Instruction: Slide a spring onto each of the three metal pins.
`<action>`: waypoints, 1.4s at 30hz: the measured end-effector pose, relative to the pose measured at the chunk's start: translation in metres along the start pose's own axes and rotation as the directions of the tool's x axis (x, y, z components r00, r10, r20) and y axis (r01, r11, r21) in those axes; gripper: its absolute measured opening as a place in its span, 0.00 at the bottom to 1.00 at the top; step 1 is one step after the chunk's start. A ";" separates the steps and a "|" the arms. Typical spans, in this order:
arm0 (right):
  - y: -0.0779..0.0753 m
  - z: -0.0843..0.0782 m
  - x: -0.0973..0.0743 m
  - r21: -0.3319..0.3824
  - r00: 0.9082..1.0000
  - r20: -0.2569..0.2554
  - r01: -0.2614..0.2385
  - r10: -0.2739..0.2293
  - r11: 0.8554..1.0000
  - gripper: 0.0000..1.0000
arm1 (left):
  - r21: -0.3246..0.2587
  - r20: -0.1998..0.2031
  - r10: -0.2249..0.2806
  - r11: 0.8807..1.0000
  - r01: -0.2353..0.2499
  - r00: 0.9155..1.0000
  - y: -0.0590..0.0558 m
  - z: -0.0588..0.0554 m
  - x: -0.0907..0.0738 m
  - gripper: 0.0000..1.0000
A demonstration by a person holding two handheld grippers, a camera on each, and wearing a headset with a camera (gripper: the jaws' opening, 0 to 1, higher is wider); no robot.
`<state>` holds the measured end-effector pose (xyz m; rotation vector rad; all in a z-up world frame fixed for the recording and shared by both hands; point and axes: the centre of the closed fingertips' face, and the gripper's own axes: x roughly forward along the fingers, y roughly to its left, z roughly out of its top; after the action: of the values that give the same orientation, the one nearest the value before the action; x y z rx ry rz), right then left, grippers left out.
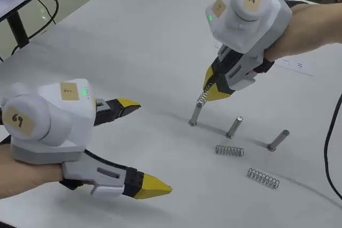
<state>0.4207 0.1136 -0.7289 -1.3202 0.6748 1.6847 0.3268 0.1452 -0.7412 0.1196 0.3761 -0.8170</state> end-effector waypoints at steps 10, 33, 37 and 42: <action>0.001 -0.002 0.005 -0.006 1.000 -0.004 -0.015 0.015 1.000 0.08 | -0.003 -0.003 0.004 1.000 -0.004 1.000 0.001 -0.001 0.000 0.92; 0.000 -0.008 0.027 -0.021 0.998 -0.042 -0.054 0.053 0.998 0.08 | -0.020 -0.009 0.011 1.000 -0.011 1.000 0.005 -0.003 0.001 0.91; 0.000 -0.009 0.030 -0.026 0.997 -0.053 -0.058 0.056 0.998 0.08 | -0.020 -0.010 0.012 1.000 -0.012 1.000 0.006 -0.003 0.001 0.91; -0.002 -0.010 0.037 -0.022 0.996 -0.061 -0.069 0.067 0.997 0.08 | -0.023 -0.009 0.015 1.000 -0.015 1.000 0.007 -0.003 0.001 0.91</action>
<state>0.4250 0.1177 -0.7673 -1.3837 0.7442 1.7178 0.3315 0.1497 -0.7442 0.1045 0.3925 -0.7969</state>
